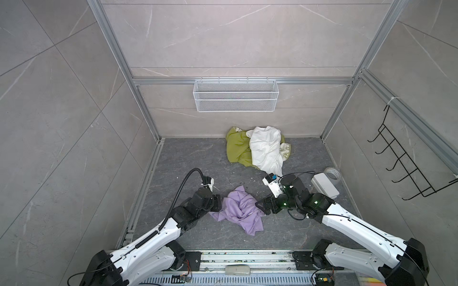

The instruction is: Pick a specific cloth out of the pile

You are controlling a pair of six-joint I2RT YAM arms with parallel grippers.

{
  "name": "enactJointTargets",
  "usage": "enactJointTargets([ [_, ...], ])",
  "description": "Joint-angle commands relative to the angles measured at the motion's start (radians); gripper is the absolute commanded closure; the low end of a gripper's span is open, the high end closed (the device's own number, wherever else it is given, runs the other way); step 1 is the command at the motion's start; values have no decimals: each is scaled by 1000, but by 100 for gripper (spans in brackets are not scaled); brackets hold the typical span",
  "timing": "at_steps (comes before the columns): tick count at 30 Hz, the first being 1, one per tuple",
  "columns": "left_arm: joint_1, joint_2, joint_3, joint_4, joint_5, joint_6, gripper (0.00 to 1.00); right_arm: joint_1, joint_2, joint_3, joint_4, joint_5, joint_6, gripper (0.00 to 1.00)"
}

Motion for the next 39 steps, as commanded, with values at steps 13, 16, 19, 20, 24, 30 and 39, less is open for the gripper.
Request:
enactJointTargets([
  [13, -3, -58, 114, -190, -339, 85, 0, -169, -9, -136, 433, 412, -53, 10],
  [16, -1, -26, 123, -173, -429, 191, 1, -193, 15, -182, 512, 629, -86, 11],
  [19, 1, 23, 87, -118, -595, 307, 2, -218, 66, -235, 602, 736, -235, 4],
  [20, 7, 39, 63, -84, -634, 361, 2, -225, 94, -239, 611, 762, -269, 2],
  [24, 148, 78, -46, 95, -536, 563, 3, -264, 211, -286, 786, 832, -284, 2],
  [30, 481, 121, -137, 351, -206, 605, 7, -314, 344, -480, 1350, 780, -414, 0],
  [39, 704, 267, -217, 715, 83, 585, 10, -459, 385, -535, 1471, 643, -332, 0],
])
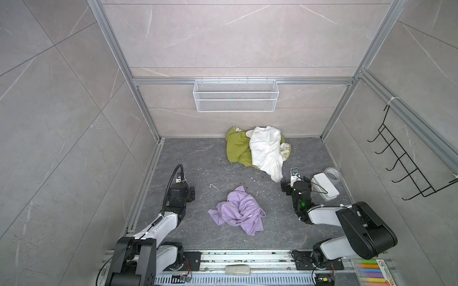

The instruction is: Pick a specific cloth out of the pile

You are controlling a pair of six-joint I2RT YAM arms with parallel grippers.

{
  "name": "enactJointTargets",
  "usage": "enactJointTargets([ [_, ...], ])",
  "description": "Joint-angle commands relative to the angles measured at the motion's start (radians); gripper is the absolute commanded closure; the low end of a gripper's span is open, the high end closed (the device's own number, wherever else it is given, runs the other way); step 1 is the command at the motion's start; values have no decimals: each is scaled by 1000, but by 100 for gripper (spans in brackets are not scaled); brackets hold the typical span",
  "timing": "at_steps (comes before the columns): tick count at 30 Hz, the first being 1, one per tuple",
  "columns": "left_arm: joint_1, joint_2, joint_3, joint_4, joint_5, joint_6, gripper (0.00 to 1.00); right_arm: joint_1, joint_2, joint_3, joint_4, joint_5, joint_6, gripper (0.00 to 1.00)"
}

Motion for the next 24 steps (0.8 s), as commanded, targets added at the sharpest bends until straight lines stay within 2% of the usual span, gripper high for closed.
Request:
enactJointTargets([
  [1, 72, 23, -13, 231, 195, 12, 11, -87, -6, -64, 180, -106, 76, 0],
  [3, 103, 55, -12, 278, 235, 13, 12, -143, 3, -53, 151, -211, 104, 0],
  [4, 116, 79, -6, 305, 251, 8, 12, -161, 21, -48, 150, -229, 118, 0],
  [5, 123, 109, 5, 332, 259, 7, 13, -166, 69, -42, 204, -221, 123, 1],
  [6, 125, 135, 17, 350, 269, 7, 13, -165, 83, -22, 192, -225, 115, 0],
  [7, 130, 174, 34, 370, 285, 3, 14, -179, 52, 2, 86, -252, 133, 0],
  [8, 135, 210, 47, 392, 296, -5, 14, -195, 46, 13, 55, -278, 141, 0],
  [12, 147, 347, 41, 518, 272, -19, 14, -208, 54, 21, 55, -285, 147, 0],
  [16, 146, 351, 51, 507, 240, -36, 1, -210, 60, 26, 56, -289, 151, 0],
  [24, 147, 351, 55, 494, 240, -35, 0, -234, 70, 63, -5, -386, 145, 0],
])
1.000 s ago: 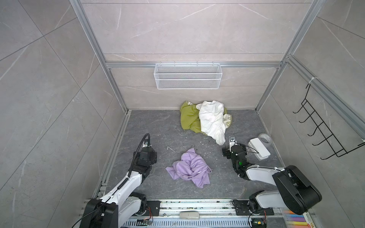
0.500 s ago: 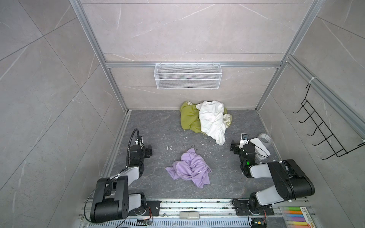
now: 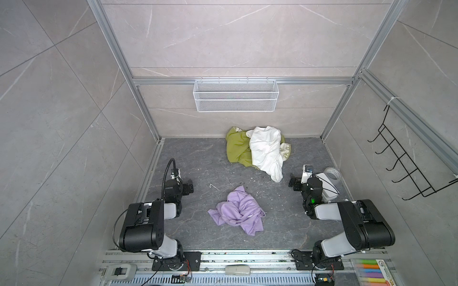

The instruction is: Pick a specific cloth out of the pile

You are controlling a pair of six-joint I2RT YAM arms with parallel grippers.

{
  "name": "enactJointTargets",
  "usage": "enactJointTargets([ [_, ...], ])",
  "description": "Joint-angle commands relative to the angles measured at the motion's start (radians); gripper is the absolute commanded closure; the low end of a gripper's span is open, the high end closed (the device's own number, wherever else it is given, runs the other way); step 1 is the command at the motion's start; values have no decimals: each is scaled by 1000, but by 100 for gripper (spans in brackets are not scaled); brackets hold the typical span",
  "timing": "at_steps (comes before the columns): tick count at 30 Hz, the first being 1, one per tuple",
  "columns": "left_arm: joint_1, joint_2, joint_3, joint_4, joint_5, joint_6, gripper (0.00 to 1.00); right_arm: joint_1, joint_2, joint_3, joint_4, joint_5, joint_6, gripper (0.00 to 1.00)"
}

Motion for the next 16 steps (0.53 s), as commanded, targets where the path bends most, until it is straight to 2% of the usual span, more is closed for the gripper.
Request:
enactJointTargets([
  [1, 3, -3, 23, 58, -2, -12, 0, -7, 14, 32, -42, -62, 6, 1],
  [16, 4, -5, 20, 62, -1, -13, 0, -25, 11, 22, -25, -116, 7, 0],
])
